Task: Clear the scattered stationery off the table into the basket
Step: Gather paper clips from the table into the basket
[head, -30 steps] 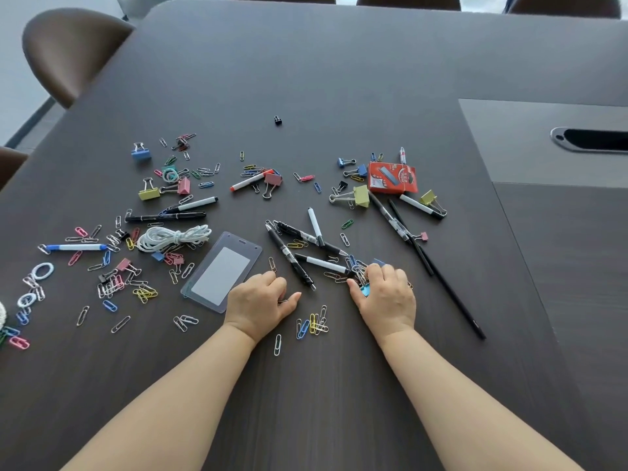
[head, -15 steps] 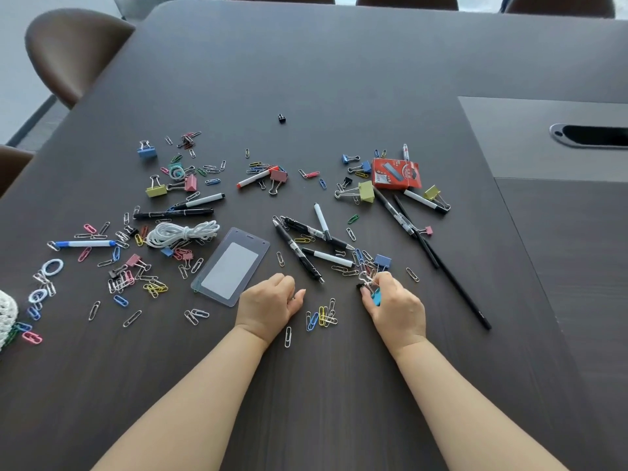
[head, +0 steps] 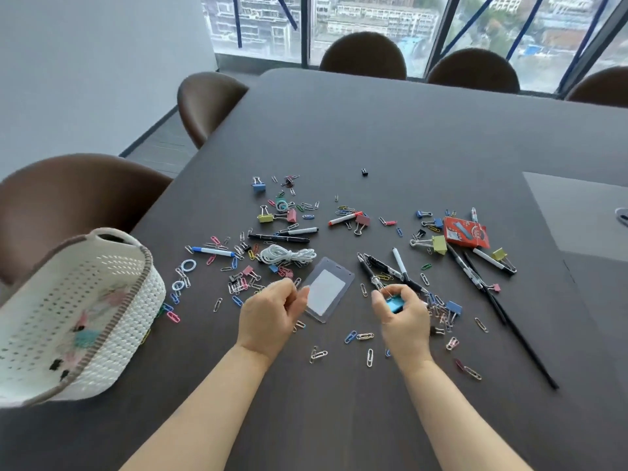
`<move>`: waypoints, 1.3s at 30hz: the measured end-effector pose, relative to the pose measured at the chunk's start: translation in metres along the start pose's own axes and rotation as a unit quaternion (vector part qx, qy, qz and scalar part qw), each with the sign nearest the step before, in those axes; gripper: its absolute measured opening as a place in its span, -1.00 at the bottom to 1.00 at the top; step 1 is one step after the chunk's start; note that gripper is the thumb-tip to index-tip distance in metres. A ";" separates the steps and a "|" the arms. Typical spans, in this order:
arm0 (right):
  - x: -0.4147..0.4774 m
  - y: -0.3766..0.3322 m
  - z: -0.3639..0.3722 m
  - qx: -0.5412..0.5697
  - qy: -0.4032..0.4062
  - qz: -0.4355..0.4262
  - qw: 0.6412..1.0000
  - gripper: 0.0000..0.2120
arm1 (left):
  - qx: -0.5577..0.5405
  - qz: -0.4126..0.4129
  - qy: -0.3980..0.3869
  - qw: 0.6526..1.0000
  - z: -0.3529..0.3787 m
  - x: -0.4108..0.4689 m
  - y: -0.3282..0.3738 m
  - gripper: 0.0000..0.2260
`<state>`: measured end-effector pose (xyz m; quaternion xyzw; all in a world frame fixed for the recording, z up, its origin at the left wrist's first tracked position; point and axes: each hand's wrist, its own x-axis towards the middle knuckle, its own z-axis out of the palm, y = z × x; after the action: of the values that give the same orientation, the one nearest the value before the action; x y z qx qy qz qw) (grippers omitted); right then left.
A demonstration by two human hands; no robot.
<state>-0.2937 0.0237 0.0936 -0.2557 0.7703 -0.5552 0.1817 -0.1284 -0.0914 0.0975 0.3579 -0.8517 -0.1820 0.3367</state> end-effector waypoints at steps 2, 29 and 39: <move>-0.010 -0.034 0.039 0.022 -0.043 -0.026 0.998 -0.82 | 0.018 -0.008 0.030 0.999 -0.046 0.005 -0.018 -0.68; -0.106 -0.173 0.353 -0.120 -0.285 -0.145 0.940 -0.81 | 0.079 -0.094 -0.039 0.992 -0.273 -0.040 -0.250 -0.63; -0.097 -0.165 0.336 -0.174 -0.318 -0.186 0.913 -0.88 | 0.107 -0.098 -0.035 0.989 -0.268 -0.035 -0.246 -0.73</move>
<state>0.0058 -0.2161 0.1425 -0.5853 0.6947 -0.3250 0.2629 0.1984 -0.2511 0.1358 0.4668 -0.8385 -0.1341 0.2470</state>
